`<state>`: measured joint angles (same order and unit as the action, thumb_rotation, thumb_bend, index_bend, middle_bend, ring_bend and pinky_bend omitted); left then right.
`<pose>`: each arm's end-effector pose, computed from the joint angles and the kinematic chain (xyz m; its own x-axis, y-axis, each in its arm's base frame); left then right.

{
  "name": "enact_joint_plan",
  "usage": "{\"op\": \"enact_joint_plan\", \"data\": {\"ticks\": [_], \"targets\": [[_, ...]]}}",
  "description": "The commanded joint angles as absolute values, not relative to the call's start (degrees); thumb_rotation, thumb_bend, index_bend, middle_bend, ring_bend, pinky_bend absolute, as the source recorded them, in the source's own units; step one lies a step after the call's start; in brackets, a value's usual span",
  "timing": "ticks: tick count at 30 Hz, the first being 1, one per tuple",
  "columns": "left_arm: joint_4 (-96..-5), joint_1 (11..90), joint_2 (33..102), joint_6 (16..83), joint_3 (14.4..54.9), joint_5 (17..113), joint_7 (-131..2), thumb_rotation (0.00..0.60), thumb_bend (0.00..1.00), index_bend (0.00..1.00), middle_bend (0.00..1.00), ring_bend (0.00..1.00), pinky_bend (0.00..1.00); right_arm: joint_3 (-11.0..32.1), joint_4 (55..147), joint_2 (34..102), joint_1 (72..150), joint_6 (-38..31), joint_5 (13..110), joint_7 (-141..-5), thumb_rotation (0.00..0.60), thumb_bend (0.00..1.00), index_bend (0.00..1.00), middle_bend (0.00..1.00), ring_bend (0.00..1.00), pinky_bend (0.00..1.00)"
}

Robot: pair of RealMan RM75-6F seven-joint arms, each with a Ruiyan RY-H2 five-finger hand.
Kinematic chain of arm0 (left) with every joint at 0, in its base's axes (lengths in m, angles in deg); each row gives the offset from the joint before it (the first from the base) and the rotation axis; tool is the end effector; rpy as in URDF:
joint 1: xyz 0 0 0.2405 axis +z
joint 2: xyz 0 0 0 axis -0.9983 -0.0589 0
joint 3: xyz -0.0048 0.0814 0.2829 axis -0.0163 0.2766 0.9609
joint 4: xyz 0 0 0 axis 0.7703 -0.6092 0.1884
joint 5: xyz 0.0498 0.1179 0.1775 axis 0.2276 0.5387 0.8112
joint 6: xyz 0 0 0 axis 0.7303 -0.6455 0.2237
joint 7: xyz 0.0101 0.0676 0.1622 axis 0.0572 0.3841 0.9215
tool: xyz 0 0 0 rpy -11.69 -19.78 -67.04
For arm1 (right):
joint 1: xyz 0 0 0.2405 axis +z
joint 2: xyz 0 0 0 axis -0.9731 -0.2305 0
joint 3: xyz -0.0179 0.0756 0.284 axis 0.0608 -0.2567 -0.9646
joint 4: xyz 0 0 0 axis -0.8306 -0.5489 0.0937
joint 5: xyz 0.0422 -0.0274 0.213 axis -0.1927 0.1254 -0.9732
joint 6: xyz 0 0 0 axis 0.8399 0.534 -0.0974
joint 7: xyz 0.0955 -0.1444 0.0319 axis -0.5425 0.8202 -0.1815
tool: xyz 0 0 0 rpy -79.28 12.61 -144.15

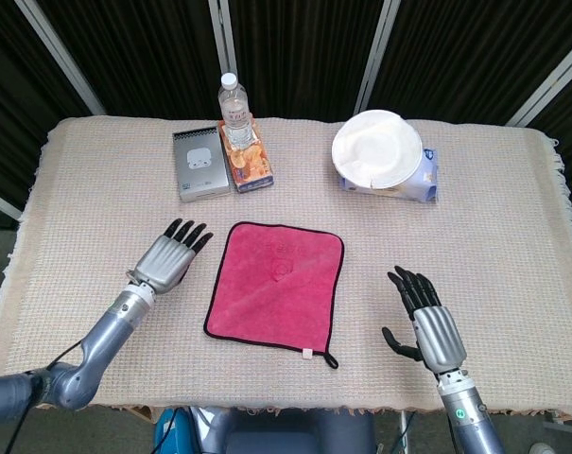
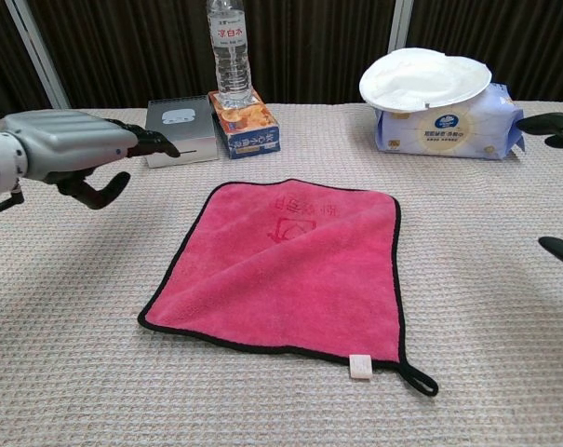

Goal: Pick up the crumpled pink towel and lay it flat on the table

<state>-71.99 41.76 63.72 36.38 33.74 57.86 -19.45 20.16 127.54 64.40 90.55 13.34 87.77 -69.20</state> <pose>-0.1682 0.3967 -0.0056 0.7515 0.2035 0.6276 0.6400 -0.4560 -0.6184 -0.2391 -0.2408 0.0480 0.0597 -0.1401 0.9883 -0.9735 -0.2273 0.0266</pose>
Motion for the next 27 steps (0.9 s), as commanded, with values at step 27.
{"op": "enact_joint_plan", "data": {"ticks": [27], "targets": [[-52.8, 27.7, 81.0, 33.8, 37.1, 40.3, -9.9, 0.600, 0.81, 0.00, 0.00, 0.00, 0.00, 18.7, 127.1, 63.7, 90.0, 12.8, 87.4, -72.1, 0.600, 0.35, 0.00, 0.00, 0.00, 0.00]]}}
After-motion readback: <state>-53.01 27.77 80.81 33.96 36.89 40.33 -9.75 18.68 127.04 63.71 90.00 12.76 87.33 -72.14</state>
